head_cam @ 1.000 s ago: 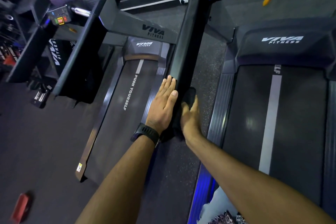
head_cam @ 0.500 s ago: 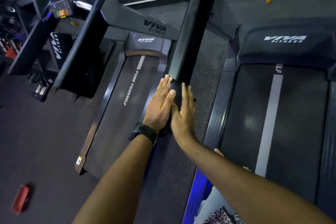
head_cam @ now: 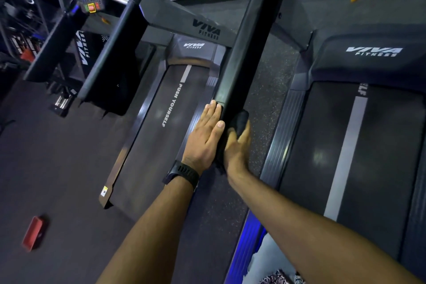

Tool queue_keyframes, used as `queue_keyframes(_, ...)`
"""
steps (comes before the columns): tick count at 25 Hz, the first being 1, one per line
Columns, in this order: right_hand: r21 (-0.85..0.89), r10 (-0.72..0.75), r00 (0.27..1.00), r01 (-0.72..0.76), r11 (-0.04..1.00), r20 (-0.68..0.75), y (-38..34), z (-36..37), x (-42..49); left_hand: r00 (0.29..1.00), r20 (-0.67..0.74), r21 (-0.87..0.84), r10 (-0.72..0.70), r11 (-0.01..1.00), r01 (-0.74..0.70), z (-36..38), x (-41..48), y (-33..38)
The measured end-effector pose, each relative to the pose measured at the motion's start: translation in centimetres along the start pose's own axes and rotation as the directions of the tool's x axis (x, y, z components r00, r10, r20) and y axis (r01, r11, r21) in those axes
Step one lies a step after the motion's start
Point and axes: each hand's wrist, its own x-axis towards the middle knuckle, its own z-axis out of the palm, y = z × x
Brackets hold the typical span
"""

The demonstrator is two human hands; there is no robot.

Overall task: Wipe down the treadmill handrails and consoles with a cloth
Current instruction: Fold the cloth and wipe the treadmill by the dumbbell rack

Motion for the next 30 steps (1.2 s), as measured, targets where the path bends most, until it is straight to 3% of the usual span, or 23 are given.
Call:
queue_keyframes(4, -0.037, -0.228, 0.972, 0.230, 0.973, 0.052, -0.5, -0.1, -2.7, 1.000, -0.005, -0.010, -0.007, 1.000, 0.007, -0.1, -0.5, -0.1)
queue_keyframes(5, -0.030, -0.198, 0.980, 0.199, 0.980, 0.028, -0.4, 0.1, -1.5, 1.000, -0.002, -0.012, -0.020, 1.000, 0.020, -0.1, -0.6, 0.0)
queue_keyframes(8, 0.076, 0.135, 0.991, -0.134, 0.988, 0.000, 0.6, 0.2, -0.8, 0.999, 0.003, -0.006, -0.046, 0.999, 0.046, 0.0, -1.3, 0.3)
queue_keyframes(9, 0.093, 0.125, 0.992, -0.126, 0.988, 0.023, 0.3, 0.1, -1.9, 0.999, 0.000, -0.001, -0.039, 0.999, 0.039, -0.1, -1.5, 0.3)
queue_keyframes(11, 0.103, -0.058, 0.997, 0.053, 0.993, 0.051, -0.6, -0.2, -3.0, 1.000, -0.005, 0.009, -0.022, 1.000, 0.022, -0.2, -1.4, 0.2)
queue_keyframes(13, 0.074, -0.140, 0.990, 0.139, 0.987, 0.003, -0.9, 0.0, -1.6, 0.999, 0.007, 0.006, -0.034, 0.999, 0.034, -0.2, -1.4, 0.1)
queue_keyframes(15, 0.083, 0.039, 0.998, -0.034, 0.996, -0.057, -0.2, 0.7, -0.8, 0.999, 0.014, -0.008, -0.051, 0.999, 0.052, -0.2, -1.7, 0.2)
queue_keyframes(17, 0.124, 0.188, 0.982, -0.185, 0.975, -0.012, 0.2, 0.9, -2.6, 0.999, 0.013, -0.004, -0.051, 0.999, 0.051, -0.2, -2.2, 0.3)
queue_keyframes(21, 0.093, -0.066, 0.998, 0.066, 0.994, -0.001, 0.1, 0.3, -3.1, 0.997, 0.024, -0.022, -0.068, 0.997, 0.069, -0.4, -2.8, 0.1)
queue_keyframes(25, 0.157, 0.196, 0.981, -0.194, 0.968, 0.004, 2.2, 1.1, -2.8, 0.997, 0.055, 0.045, -0.059, 0.997, 0.057, -0.4, -4.2, 0.1)
queue_keyframes(30, 0.179, 0.151, 0.988, -0.156, 0.972, 0.041, 1.9, 1.0, -5.8, 0.995, 0.076, 0.088, -0.069, 0.994, 0.062, -0.6, -5.8, -0.5)
